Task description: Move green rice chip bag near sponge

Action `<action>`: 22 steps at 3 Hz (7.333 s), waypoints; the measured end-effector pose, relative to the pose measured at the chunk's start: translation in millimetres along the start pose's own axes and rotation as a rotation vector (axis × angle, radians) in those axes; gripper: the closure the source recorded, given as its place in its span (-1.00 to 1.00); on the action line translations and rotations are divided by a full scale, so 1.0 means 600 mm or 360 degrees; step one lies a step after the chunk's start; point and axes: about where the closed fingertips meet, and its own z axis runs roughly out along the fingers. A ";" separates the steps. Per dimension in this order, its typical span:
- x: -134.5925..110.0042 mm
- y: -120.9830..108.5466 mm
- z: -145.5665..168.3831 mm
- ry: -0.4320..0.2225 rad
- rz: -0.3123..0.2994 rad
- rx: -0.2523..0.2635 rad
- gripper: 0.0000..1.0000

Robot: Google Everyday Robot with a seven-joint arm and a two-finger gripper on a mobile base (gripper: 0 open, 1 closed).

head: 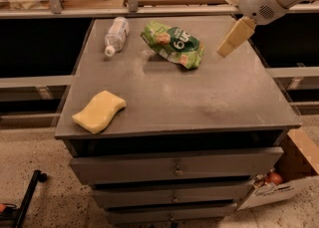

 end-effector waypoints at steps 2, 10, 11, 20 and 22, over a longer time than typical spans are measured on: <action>-0.010 -0.042 0.103 -0.0107 0.0077 -0.0007 -1.00; 0.038 -0.075 0.263 -0.0139 0.0331 -0.0085 1.00; 0.010 -0.057 0.233 -0.0178 0.0262 -0.0136 1.00; -0.146 0.196 0.199 -0.0302 0.0331 -0.0291 0.17; -0.150 0.200 0.202 -0.0302 0.0324 -0.0299 -0.76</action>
Offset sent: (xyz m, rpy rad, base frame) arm 0.0867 0.0471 -0.0495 0.1368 0.0022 -0.0428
